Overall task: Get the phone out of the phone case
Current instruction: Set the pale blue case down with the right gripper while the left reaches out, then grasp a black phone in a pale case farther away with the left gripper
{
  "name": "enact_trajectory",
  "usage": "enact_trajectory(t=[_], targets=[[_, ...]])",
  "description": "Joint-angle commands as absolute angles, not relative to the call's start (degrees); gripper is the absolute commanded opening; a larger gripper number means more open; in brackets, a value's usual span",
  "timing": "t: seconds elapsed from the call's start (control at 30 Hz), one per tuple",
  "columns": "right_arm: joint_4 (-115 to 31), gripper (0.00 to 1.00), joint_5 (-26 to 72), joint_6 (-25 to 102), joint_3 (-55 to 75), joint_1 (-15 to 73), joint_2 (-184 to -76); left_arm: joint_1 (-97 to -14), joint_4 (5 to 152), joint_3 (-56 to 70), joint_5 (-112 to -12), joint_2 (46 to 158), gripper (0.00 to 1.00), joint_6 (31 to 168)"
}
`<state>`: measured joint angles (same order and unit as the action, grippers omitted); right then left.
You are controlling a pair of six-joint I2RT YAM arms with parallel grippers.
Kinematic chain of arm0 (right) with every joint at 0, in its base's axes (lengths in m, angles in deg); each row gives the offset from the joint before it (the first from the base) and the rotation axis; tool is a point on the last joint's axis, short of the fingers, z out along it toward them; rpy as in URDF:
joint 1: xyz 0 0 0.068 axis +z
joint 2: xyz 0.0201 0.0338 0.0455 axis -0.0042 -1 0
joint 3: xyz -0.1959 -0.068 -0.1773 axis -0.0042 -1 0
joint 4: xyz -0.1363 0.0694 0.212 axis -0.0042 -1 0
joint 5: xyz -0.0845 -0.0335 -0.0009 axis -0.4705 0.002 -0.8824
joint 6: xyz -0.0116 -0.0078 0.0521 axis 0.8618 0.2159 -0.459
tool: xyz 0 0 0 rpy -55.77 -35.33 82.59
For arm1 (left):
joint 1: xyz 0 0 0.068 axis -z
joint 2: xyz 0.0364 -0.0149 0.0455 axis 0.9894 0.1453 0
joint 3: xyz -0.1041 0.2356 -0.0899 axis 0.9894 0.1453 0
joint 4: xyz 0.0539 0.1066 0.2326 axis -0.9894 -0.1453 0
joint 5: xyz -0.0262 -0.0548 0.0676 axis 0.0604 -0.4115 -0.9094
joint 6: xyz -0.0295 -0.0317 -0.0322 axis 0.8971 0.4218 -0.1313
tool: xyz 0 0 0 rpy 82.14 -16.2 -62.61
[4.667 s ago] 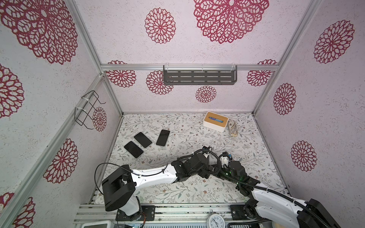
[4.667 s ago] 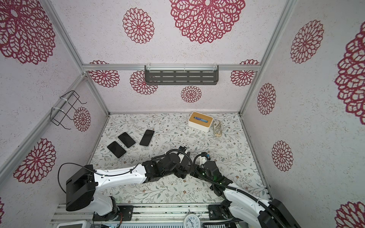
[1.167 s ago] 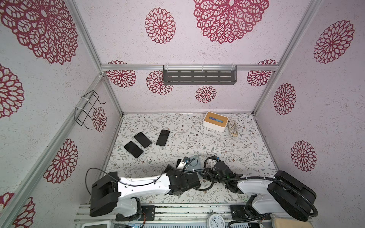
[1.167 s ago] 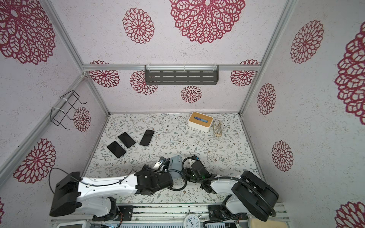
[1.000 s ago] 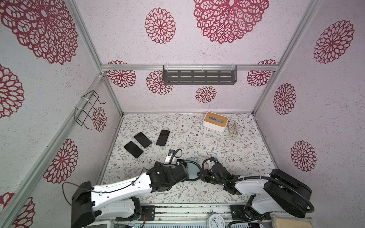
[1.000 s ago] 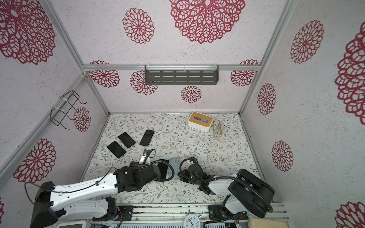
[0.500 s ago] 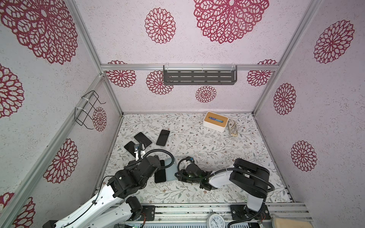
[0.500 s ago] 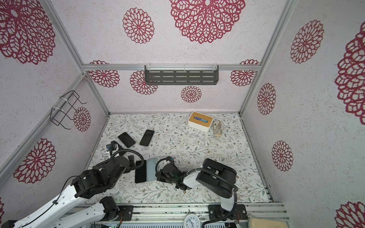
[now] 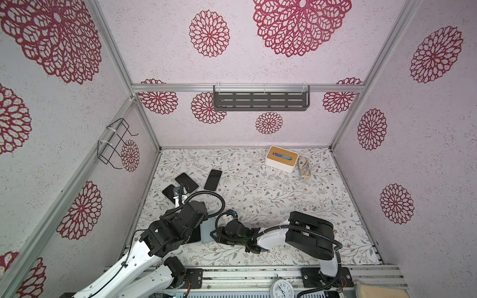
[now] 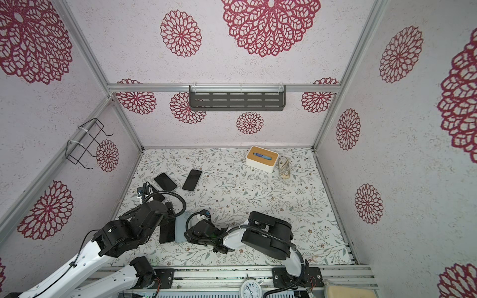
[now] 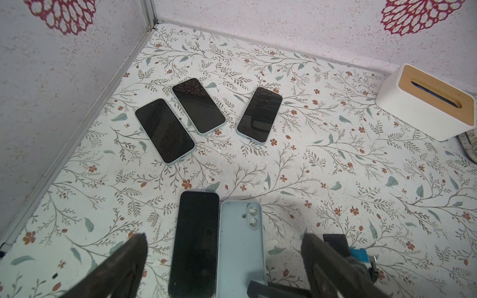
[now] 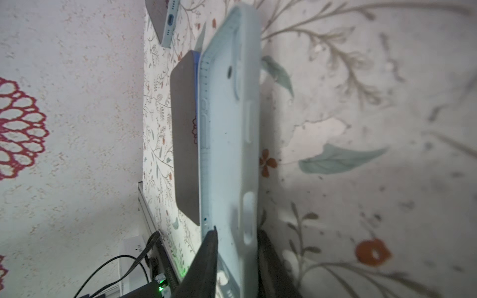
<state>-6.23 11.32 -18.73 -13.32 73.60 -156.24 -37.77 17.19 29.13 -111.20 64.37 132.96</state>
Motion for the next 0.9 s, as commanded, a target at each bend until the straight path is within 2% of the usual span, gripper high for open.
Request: enact_trajectory(t=[0.0,0.13,0.2,0.23,0.27,0.37,0.53,0.7,0.87], targets=[[-9.06,0.62,10.26,-18.52,-15.25,74.15,-152.73,-39.99,18.72,27.43,-109.46,65.71,0.97,131.28],[-13.80,0.83,7.32,-14.43,-19.23,73.75,-146.62,-46.94,23.18,27.53,-101.17,69.15,0.97,127.95],[-14.59,0.86,7.14,-12.85,-21.83,72.79,-144.00,-52.05,26.40,27.77,-94.99,71.50,0.97,125.77],[-14.73,0.95,7.21,-11.56,-23.78,72.04,-141.77,-54.99,27.92,27.57,-91.80,73.41,0.97,124.70],[-15.85,0.99,6.98,-10.15,-25.25,71.42,-139.72,-57.49,29.29,27.23,-89.32,75.54,0.97,123.75],[-22.93,0.99,4.84,-3.54,-27.29,70.00,-132.65,-60.55,32.40,24.32,-85.64,84.26,0.97,119.33],[-38.06,0.99,-0.16,8.60,-26.29,68.47,-120.62,-61.02,32.43,12.84,-89.09,104.03,0.97,111.83],[-44.74,0.99,1.40,14.46,-26.32,66.60,-112.74,-63.25,29.48,-1.70,-89.07,122.26,0.97,106.67],[-45.39,0.99,1.61,15.51,-28.61,65.77,-108.56,-63.70,27.41,-9.87,-87.31,130.60,0.97,103.38]])
